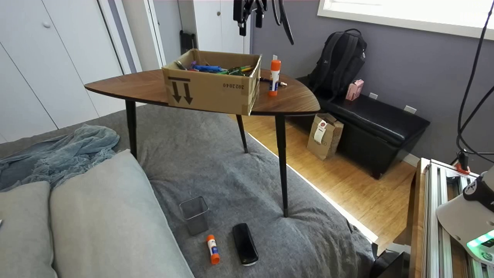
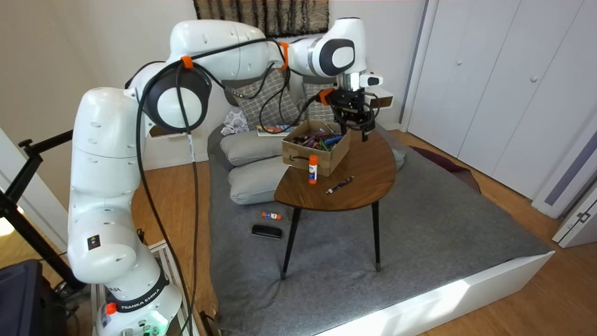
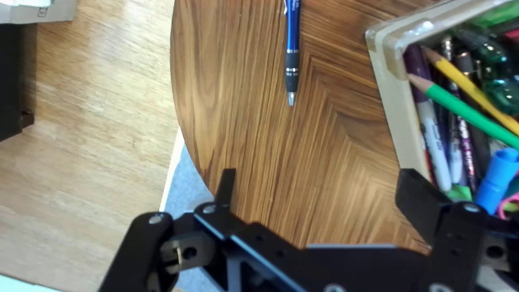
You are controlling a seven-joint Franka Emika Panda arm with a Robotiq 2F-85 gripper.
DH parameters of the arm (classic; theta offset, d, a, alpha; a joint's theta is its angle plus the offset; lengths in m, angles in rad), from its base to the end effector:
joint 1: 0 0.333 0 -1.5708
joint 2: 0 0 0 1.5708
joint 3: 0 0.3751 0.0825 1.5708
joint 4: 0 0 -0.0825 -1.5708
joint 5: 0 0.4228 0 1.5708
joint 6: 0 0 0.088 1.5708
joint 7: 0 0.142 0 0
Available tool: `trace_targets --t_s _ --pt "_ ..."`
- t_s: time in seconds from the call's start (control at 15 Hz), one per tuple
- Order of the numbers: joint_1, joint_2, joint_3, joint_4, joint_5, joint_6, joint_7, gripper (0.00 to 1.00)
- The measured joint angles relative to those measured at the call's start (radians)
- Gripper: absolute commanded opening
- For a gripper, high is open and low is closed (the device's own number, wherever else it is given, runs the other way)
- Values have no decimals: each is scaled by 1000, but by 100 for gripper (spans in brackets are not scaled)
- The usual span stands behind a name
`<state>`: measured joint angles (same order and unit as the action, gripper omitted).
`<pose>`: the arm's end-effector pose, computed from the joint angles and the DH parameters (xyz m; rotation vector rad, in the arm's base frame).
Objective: Pick up the black pen from the cardboard box and put it on the table
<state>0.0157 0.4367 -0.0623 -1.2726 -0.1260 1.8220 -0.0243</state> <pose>0.7659 -0.0405 0.5319 2.9837 0.0141 0.1617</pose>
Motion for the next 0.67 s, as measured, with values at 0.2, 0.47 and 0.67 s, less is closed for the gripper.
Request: trace_targets --t_s 0.2,0.47,0.67 --pt "19 -62 13 -7 1 11 0 100" --pt "55 -136 43 -17 1 17 -16 100" --pt "69 -194 68 -49 10 19 -37 100"
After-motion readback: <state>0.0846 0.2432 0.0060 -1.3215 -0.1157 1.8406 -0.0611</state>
